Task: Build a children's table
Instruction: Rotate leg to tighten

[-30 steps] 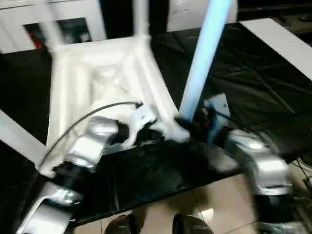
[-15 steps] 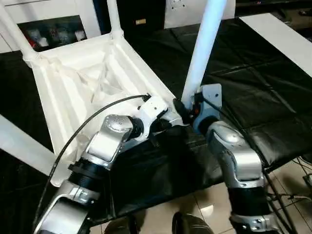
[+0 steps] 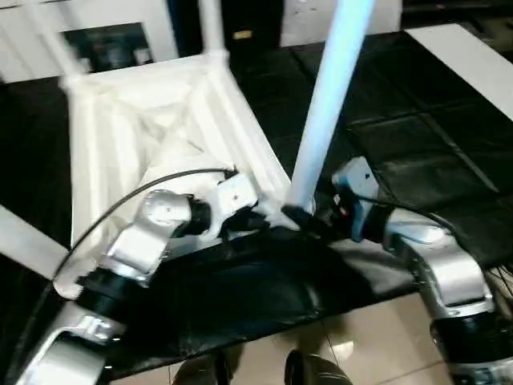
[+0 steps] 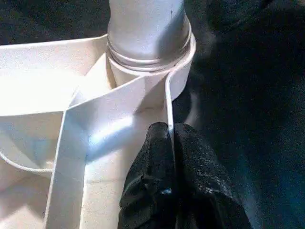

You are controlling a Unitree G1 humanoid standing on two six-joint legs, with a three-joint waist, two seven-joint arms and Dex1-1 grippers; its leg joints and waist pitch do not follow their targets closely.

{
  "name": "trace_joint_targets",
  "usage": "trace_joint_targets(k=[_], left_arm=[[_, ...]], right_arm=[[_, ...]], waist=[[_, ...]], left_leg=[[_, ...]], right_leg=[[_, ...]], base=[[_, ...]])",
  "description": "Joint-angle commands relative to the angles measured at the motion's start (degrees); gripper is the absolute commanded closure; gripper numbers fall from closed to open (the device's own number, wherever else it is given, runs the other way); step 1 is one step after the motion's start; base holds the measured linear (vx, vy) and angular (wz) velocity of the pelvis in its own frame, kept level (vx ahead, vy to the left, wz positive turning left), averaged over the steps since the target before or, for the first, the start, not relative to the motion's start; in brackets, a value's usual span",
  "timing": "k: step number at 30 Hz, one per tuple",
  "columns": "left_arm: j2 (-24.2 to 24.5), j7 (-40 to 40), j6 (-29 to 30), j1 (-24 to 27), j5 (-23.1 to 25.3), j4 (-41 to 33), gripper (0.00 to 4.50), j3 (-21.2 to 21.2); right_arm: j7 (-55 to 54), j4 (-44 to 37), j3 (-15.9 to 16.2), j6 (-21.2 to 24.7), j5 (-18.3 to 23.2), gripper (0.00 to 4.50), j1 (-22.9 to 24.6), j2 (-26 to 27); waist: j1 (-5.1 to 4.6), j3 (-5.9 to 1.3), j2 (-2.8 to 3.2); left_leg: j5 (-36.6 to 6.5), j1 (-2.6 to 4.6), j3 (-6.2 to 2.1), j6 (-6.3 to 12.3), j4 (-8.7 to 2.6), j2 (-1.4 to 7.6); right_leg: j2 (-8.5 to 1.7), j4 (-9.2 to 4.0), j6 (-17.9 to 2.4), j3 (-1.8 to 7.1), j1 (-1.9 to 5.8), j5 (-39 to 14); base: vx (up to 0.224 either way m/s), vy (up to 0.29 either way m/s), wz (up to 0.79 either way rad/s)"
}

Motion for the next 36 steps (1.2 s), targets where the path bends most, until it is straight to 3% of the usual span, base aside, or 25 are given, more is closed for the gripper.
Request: trace_joint_targets(k=[1,5,7,11,14,24,26,34,36], left_arm=[[0.2,-5.3,-2.6,0.7,-1.1,-0.2,4.50,-2.4],[1.7,-10.4,-5.5,0.3,-2.3,0.6,4.50,-3.1],[2.2,-11.6,-6.5,-0.2,-2.1,1.3,4.50,-3.7],[2.9,-13.6,-9.1,-1.5,-1.6,3.4,4.50,-4.7],[2.9,-14.7,-10.2,-2.1,-1.4,4.5,4.50,-4.8],[3.0,-15.8,-11.9,-2.5,-1.3,5.8,4.50,-5.3],[3.0,-15.9,-11.9,-2.6,-1.3,5.9,4.50,-5.2],[2.4,-15.7,-9.7,-2.0,-2.4,5.2,4.50,-4.5],[2.0,-13.7,-6.9,-1.3,-2.6,3.4,4.50,-4.1]], right_arm=[[5.1,0.9,0.4,-2.1,1.6,0.58,-0.5,-1.3],[13.0,3.4,2.0,-3.8,2.9,0.58,-1.4,-4.3],[15.6,4.7,2.7,-4.6,3.0,0.83,-1.9,-5.2],[20.8,7.8,3.8,-5.1,4.0,1.10,-3.8,-6.1],[23.6,10.2,4.7,-6.2,4.2,1.30,-5.3,-6.4],[28.4,14.7,6.4,-6.4,4.3,2.25,-8.4,-5.8],[28.7,14.9,6.6,-6.2,4.4,2.25,-8.6,-5.8],[30.7,12.3,6.5,-0.7,8.1,2.51,-8.2,-5.7],[28.1,8.5,4.7,4.3,11.3,2.51,-6.7,-4.9]], waist=[[-0.04,-4.09,-0.24],[0.87,-4.36,-0.24],[1.10,-4.38,-0.25],[1.74,-4.08,-0.28],[1.85,-4.06,-0.32],[2.09,-4.64,-0.37],[2.12,-4.61,-0.40],[2.20,-4.28,-0.36],[2.22,-4.17,-0.32]], left_leg=[[-5.2,1.60,-2.96,7.53,-3.20,6.55],[-3.5,1.51,-2.87,8.83,-2.91,6.66],[-3.9,1.48,-2.89,8.82,-2.82,6.67],[-7.6,1.63,-2.91,6.76,-2.95,6.73],[-8.8,1.66,-3.00,5.28,-3.07,6.80],[-5.1,1.45,-2.92,7.11,-2.67,6.71],[-5.1,1.42,-2.93,7.21,-2.67,6.73],[-6.7,1.60,-2.94,6.40,-2.88,6.82],[-6.3,1.49,-3.03,6.29,-2.99,6.96]], right_leg=[[-6.74,-3.11,-14.3,4.17,3.03,-4.7],[-6.70,-2.52,-15.3,3.93,2.99,-2.4],[-6.76,-2.53,-15.4,3.89,2.96,-3.2],[-6.95,-3.22,-14.6,4.08,2.73,-10.2],[-7.04,-3.37,-14.1,4.12,2.70,-12.4],[-6.91,-2.58,-15.3,3.93,2.87,-6.7],[-6.91,-2.58,-15.3,3.93,2.87,-6.8],[-6.98,-2.93,-14.9,4.03,2.76,-9.6],[-6.91,-2.81,-14.8,4.09,2.82,-9.3]], base=[[0.000,0.000,0.00],[0.000,0.000,0.00],[0.000,0.000,0.00],[0.000,0.000,0.00],[0.000,0.000,0.00],[0.000,0.000,0.00],[0.000,0.000,0.00],[0.000,0.000,0.00],[0.000,0.000,0.00]])
